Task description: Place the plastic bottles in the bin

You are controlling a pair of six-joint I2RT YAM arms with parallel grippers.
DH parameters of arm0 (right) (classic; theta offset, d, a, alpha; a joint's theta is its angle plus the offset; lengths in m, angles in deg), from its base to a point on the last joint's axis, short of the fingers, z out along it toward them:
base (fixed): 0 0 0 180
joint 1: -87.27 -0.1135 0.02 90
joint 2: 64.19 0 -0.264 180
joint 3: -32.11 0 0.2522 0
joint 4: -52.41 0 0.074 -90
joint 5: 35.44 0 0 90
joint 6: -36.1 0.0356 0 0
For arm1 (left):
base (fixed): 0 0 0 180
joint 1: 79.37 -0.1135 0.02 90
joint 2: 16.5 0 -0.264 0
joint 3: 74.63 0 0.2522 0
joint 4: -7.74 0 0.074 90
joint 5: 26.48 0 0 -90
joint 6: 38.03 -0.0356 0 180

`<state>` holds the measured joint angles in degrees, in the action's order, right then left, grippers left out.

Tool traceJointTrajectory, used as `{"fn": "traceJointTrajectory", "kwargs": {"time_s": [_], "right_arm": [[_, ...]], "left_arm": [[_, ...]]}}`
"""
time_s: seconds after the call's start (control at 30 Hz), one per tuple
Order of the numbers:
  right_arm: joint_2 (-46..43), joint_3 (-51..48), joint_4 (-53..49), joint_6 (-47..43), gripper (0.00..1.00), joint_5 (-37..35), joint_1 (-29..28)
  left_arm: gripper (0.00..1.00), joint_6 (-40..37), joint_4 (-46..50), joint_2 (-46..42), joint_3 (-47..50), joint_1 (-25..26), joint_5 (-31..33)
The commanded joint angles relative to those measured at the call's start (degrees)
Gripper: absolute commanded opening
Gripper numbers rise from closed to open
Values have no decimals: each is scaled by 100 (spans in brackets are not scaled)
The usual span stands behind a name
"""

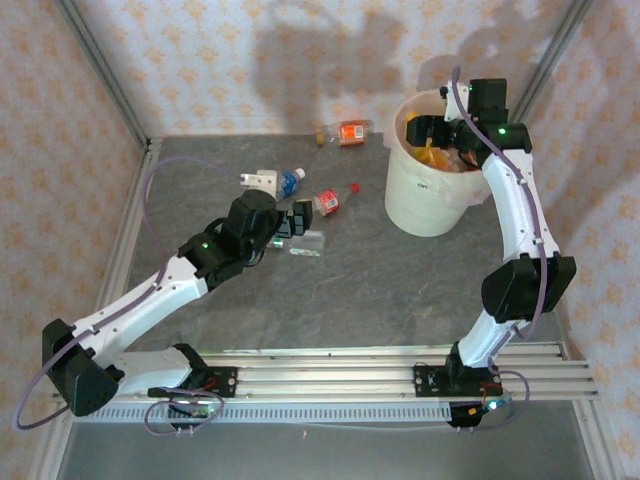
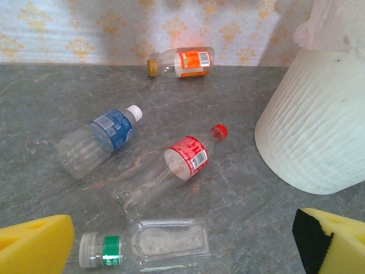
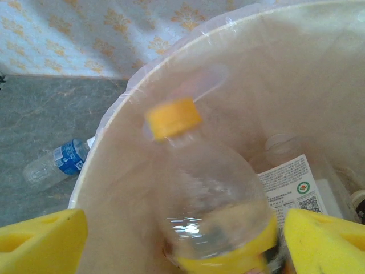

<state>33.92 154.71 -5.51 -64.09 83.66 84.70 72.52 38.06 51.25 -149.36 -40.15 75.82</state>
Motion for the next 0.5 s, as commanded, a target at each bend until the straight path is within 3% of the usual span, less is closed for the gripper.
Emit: {"fn": "traceJointTrajectory", "kwargs": {"time_s": [0.0, 0.47], "right_arm": [[-221, 52, 126, 134, 99, -116, -7], [-986, -393, 1028, 733, 99, -550, -8]], "left_arm": [[100, 44, 82, 45, -126, -64, 129], [100, 83, -3, 217, -156, -73, 131]]}}
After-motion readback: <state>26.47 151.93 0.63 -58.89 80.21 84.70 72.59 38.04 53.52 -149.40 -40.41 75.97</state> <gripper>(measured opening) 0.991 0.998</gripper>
